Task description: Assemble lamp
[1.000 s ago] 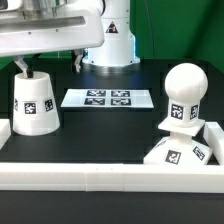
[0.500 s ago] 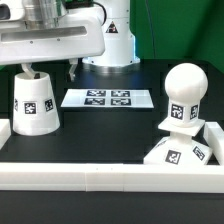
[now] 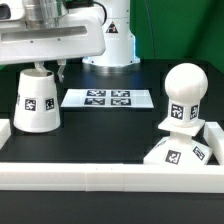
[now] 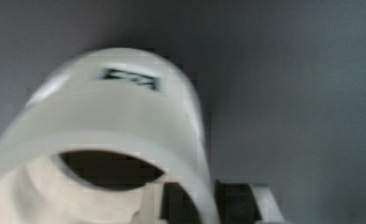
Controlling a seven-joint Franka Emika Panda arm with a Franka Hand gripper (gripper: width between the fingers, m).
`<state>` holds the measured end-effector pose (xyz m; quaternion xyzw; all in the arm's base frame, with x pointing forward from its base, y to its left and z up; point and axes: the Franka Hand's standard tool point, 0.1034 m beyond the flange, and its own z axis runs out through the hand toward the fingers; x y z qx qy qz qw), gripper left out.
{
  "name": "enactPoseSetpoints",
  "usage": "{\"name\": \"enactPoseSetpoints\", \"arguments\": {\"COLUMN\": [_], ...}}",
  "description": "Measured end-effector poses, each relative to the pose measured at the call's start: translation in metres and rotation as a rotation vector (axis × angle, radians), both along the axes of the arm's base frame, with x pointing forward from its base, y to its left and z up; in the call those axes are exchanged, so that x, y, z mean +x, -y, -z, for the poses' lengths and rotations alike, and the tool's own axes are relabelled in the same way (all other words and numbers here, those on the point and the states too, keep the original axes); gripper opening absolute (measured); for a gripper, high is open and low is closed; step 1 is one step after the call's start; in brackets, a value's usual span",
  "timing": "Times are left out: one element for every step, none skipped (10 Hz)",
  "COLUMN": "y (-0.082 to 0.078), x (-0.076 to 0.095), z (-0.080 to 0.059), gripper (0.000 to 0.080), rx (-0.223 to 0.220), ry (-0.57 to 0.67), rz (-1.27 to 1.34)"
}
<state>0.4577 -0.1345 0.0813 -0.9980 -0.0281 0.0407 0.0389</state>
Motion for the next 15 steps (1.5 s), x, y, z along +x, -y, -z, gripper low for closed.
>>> {"name": "enactPoseSetpoints", "arguments": {"y": [-0.001, -0.003, -0.007, -0.016, -0.031, -0.054, -0.080, -0.102, -0.115, -0.130, -0.136, -0.136, -0.135, -0.135, -0.135], "x": [0.000, 0.001, 0.001, 0.003, 0.008, 0.017, 0.033, 0.060, 0.079, 0.105, 0.125, 0.124, 0.123, 0.123, 0.123], "z": [0.000, 0.000, -0.001, -0.003, -0.009, -0.020, -0.040, -0.066, -0.085, -0.108, -0.116, -0.113, -0.112, -0.112, -0.112], "gripper": [0.0045, 0.0045, 0.0045, 0.0045, 0.0045, 0.0045, 0.0045, 0.0045, 0.0045, 0.0045, 0.0045, 0.0045, 0.0045, 0.0045, 0.0045], "rx": [0.000, 0.001, 0.005, 0.014, 0.032, 0.054, 0.075, 0.091, 0.096, 0.104, 0.107, 0.106, 0.106, 0.106, 0.106], "ry": [0.000, -0.001, -0.004, -0.010, -0.022, -0.037, -0.056, -0.056, -0.073, -0.087, -0.066, -0.067, -0.069, -0.069, -0.070], "rz": [-0.002, -0.005, -0.007, -0.005, 0.011, 0.058, 0.100, 0.141, 0.214, 0.253, 0.238, 0.233, 0.233, 0.233, 0.234]}}
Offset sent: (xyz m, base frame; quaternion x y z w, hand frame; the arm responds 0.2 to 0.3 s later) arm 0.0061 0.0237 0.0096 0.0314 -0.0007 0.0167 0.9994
